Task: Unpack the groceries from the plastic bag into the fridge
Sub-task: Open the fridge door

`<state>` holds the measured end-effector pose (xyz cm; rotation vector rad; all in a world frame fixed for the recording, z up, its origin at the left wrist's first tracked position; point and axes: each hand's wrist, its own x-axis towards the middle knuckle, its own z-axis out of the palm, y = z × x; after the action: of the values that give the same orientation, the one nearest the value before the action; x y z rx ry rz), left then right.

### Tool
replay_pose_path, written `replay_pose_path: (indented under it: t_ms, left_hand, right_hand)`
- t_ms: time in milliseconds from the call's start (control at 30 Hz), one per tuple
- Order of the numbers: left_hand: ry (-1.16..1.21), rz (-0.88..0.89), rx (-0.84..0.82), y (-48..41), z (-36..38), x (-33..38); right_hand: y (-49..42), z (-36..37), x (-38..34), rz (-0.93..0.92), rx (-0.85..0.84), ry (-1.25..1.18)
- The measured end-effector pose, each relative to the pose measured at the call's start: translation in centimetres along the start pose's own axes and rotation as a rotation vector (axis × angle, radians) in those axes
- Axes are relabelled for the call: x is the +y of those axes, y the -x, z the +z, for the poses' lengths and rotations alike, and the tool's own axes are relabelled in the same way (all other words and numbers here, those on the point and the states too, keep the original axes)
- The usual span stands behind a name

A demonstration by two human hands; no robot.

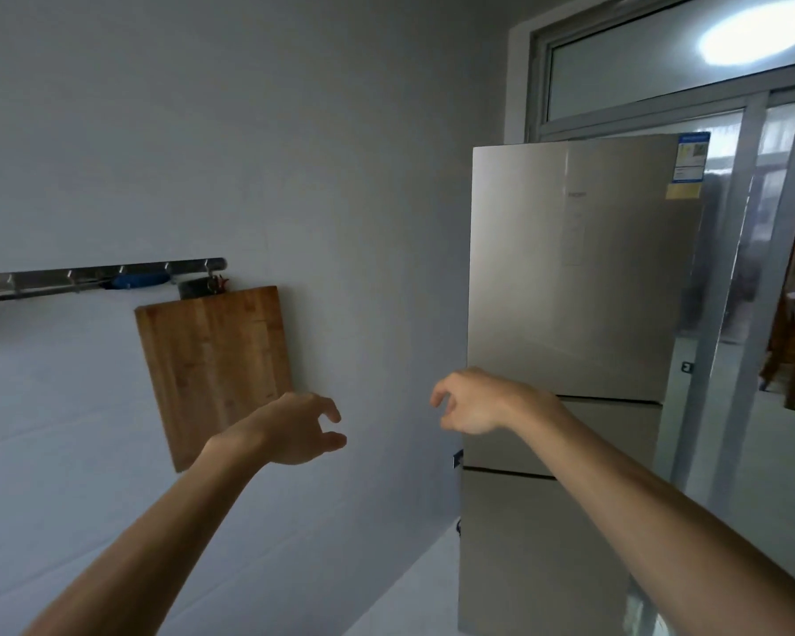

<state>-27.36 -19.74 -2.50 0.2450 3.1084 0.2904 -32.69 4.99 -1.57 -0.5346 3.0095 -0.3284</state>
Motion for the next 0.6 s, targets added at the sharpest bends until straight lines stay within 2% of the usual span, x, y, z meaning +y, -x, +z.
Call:
replay_pose_path:
  t_ms: [267,600]
  left_hand:
    - [-0.015,-0.003,-0.051,-10.2,1.5,-0.7]
    - [0.025,0.009,-0.055,-28.1,0.7,2.7]
  right_hand:
    - [-8.9,0.4,4.4,0.005,-0.007,-0.032]
    - [-20.6,-3.8,13.9,0.021,0.037,-0.026]
